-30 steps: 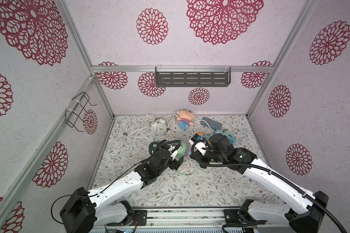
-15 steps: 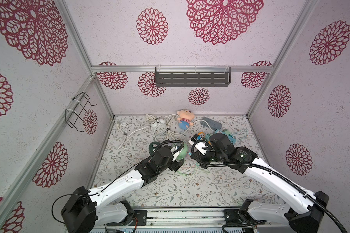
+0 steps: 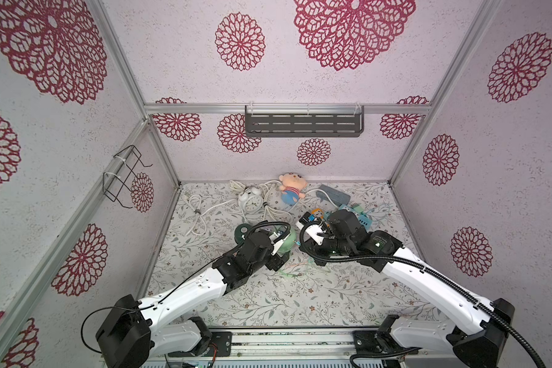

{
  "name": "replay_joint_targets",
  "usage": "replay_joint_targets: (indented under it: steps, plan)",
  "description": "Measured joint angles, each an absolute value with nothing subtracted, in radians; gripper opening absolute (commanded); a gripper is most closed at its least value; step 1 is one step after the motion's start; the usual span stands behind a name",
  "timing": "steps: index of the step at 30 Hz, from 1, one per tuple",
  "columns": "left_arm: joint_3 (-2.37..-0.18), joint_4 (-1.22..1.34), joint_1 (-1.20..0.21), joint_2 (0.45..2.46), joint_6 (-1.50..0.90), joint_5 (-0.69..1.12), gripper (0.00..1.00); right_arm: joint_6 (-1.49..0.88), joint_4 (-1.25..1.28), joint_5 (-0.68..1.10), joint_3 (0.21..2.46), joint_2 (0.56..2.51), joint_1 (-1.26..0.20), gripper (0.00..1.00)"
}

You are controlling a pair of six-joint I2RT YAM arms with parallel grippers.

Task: Charge the cordless meat grinders
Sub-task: Insert the charging cable into the cordless meat grinder.

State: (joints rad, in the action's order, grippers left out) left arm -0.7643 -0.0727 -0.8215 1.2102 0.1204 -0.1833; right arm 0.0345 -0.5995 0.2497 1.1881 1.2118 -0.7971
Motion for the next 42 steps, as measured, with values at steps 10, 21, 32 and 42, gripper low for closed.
replay_joint_targets:
  steps: [10, 21, 32, 42]
  plan:
    - [-0.764, -0.073, -0.812, 1.196, 0.12, -0.179, 0.78, 0.035, -0.595, 0.262, 1.188, 1.228, -0.797, 0.0]
    - [-0.764, -0.082, -0.809, 1.19, 0.12, -0.169, 0.78, 0.035, -0.587, 0.262, 1.188, 1.229, -0.797, 0.0]
    - [-0.764, -0.088, -0.809, 1.19, 0.12, -0.164, 0.78, 0.035, -0.581, 0.262, 1.188, 1.229, -0.797, 0.0]
    - [-0.764, -0.089, -0.807, 1.19, 0.117, -0.154, 0.78, 0.035, -0.581, 0.263, 1.189, 1.229, -0.796, 0.0]
